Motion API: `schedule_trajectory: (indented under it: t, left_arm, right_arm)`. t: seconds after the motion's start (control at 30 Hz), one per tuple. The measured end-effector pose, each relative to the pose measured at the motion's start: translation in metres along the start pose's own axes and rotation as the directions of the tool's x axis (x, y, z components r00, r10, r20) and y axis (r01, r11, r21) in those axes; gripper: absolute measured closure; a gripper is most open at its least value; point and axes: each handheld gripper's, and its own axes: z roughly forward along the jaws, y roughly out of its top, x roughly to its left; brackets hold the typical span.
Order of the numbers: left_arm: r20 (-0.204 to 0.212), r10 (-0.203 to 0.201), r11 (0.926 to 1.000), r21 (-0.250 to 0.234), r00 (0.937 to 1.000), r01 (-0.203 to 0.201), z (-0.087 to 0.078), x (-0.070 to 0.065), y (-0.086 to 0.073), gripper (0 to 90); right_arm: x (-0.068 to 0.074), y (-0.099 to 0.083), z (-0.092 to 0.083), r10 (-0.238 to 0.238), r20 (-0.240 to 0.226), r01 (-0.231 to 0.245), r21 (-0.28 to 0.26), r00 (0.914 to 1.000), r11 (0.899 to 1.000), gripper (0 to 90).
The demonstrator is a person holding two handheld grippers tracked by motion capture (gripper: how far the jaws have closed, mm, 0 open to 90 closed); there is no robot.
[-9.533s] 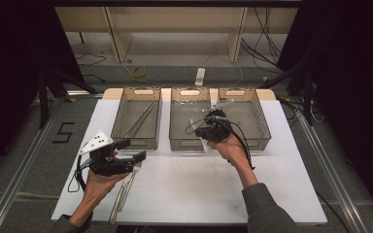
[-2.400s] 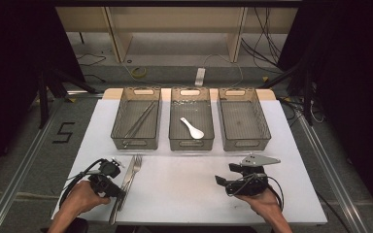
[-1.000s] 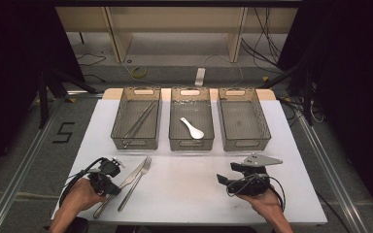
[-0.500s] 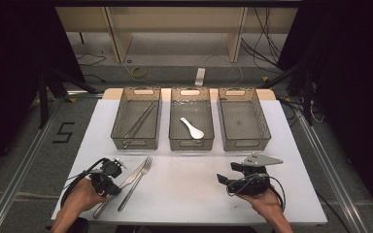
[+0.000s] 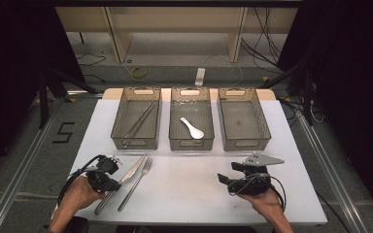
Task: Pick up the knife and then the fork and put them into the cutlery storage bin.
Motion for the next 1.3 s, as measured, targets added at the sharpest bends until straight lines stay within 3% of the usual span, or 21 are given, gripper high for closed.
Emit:
schedule_trajectory:
  t: [0.43, 0.63, 0.77, 0.9, 1.07, 1.3]
  left_arm:
    - [0.092, -0.011, 0.9944, -0.104, 0.9957, 0.020, -0.012, 0.005, 0.002, 80.2]
    - [0.139, -0.004, 0.9934, -0.113, 0.9903, 0.020, -0.015, 0.004, 0.005, 80.2]
    - [0.153, 0.021, 0.9945, -0.105, 0.9881, -0.005, -0.016, -0.002, 0.012, 80.1]
    - [0.181, 0.062, 0.9945, -0.095, 0.9814, -0.045, -0.015, -0.013, 0.023, 80.1]
    - [0.203, 0.121, 0.9916, -0.071, 0.9717, -0.108, -0.009, -0.033, 0.040, 80.1]
    - [0.242, 0.203, 0.9792, -0.044, 0.9489, -0.198, -0.002, -0.061, 0.065, 80.1]
  right_arm:
    - [0.000, 0.000, 0.000, 0.001, -0.004, -0.001, -0.003, 1.0000, 1.000, 31.4]
    - [0.002, 0.000, 0.000, -0.001, -0.014, 0.001, -0.018, 0.9999, 1.000, 31.3]
    - [0.003, 0.001, 0.000, 0.000, -0.030, -0.001, -0.023, 0.9995, 1.000, 31.3]
    - [0.009, 0.003, 0.002, -0.014, -0.043, 0.013, -0.024, 0.9990, 1.000, 31.3]
    - [0.020, 0.007, 0.002, -0.074, -0.061, 0.071, -0.041, 0.9954, 0.997, 31.1]
    - [0.041, 0.011, 0.004, -0.160, -0.114, 0.155, -0.052, 0.9806, 0.987, 30.9]
